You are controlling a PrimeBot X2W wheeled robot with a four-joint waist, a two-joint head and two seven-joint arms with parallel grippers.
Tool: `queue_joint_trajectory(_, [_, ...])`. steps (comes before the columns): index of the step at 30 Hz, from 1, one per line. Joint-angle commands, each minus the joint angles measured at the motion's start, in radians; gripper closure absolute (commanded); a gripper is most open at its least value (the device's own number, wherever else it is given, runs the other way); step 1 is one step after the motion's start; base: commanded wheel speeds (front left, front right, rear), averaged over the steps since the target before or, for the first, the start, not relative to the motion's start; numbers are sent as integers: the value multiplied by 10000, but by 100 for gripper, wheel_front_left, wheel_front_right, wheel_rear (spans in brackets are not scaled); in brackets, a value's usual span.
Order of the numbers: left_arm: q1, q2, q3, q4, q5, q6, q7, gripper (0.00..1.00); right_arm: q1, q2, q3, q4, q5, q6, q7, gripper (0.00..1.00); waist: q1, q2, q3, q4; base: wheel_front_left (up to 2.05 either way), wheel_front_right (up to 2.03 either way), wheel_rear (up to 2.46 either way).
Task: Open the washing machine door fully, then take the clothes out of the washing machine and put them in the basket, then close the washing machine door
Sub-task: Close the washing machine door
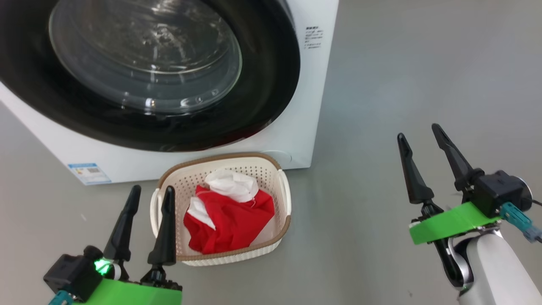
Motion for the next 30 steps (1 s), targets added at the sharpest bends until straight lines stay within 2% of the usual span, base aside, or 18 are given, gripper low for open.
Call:
queue_joint_trajectory(1, [50,218,383,-217,217,0,-59,0,218,107,-3,-537,-169,-38,-51,0,0,-1,-372,-330,0,0,0])
queue_joint_trajectory(7, [344,335,680,-234,576,45,-59,0,1017,213,-269,-1177,-284,-38,-51,0,0,-1,-816,-446,0,0,0])
queue_joint_trajectory(20, [1151,475,820,-484,942,19,-59,0,3007,324,-1264,-2330,-505,-38,-51,0,0,-1,-1565,-98,0,0,0])
queue_joint_trajectory(30, [1469,536,875,-680,1423,108,-59,0,3924,334,-1364,-2738,-247,-38,15,0,0,-1,-1795,-22,0,0,0])
